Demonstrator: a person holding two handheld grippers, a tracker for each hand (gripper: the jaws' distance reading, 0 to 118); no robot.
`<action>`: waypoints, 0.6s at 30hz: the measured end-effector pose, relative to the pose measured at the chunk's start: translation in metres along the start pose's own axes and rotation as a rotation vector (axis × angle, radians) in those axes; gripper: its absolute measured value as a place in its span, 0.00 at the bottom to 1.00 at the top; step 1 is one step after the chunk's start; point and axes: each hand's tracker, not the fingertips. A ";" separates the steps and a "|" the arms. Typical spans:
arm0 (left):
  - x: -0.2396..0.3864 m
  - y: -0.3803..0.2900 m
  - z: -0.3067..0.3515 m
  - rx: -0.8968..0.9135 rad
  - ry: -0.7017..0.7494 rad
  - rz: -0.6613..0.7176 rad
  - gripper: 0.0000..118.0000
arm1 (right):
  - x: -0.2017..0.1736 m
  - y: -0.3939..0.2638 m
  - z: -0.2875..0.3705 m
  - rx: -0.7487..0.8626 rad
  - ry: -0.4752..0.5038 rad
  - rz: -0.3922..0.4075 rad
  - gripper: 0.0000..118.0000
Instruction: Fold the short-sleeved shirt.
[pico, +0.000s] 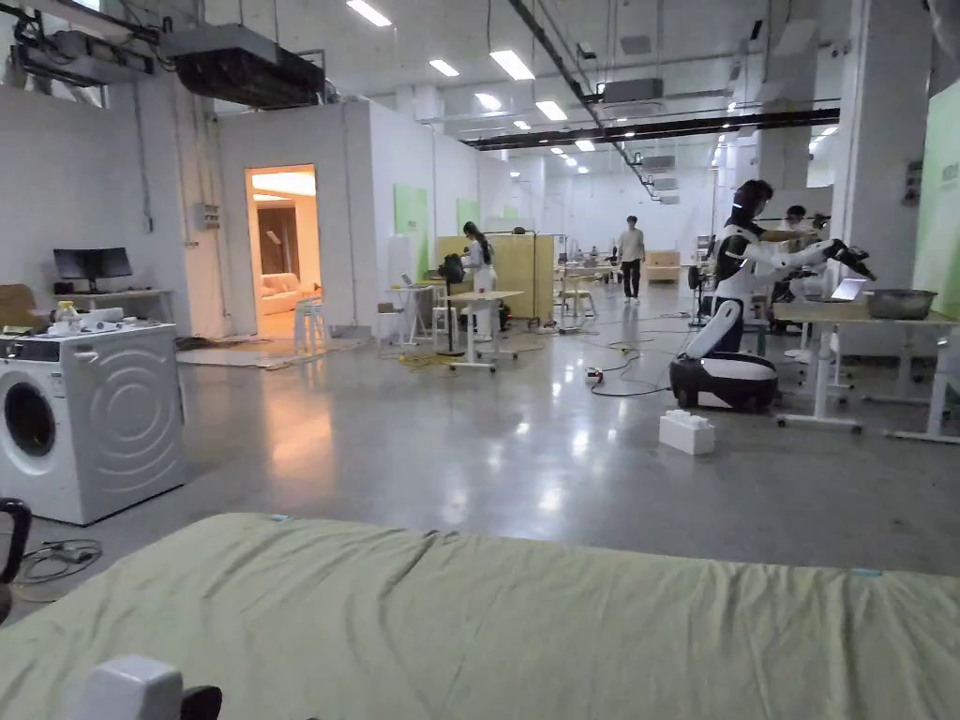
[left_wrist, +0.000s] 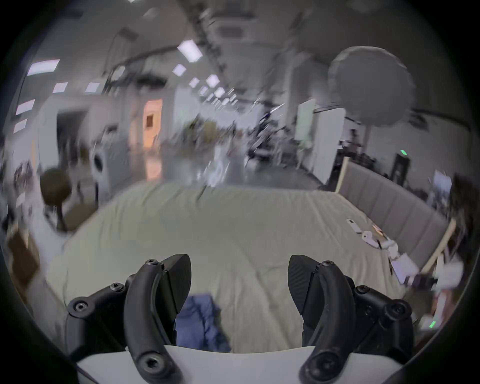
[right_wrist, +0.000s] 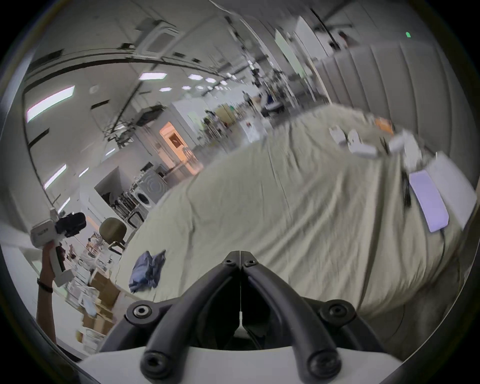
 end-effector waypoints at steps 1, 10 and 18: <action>0.016 -0.002 0.005 0.026 -0.010 0.006 0.66 | -0.009 0.006 0.005 0.044 -0.043 0.071 0.00; 0.106 -0.036 0.036 0.104 0.036 -0.031 0.47 | -0.047 0.023 0.055 0.303 -0.062 0.346 0.00; 0.115 -0.039 0.084 0.138 0.192 -0.197 0.07 | -0.056 0.019 0.078 0.328 -0.065 0.431 0.00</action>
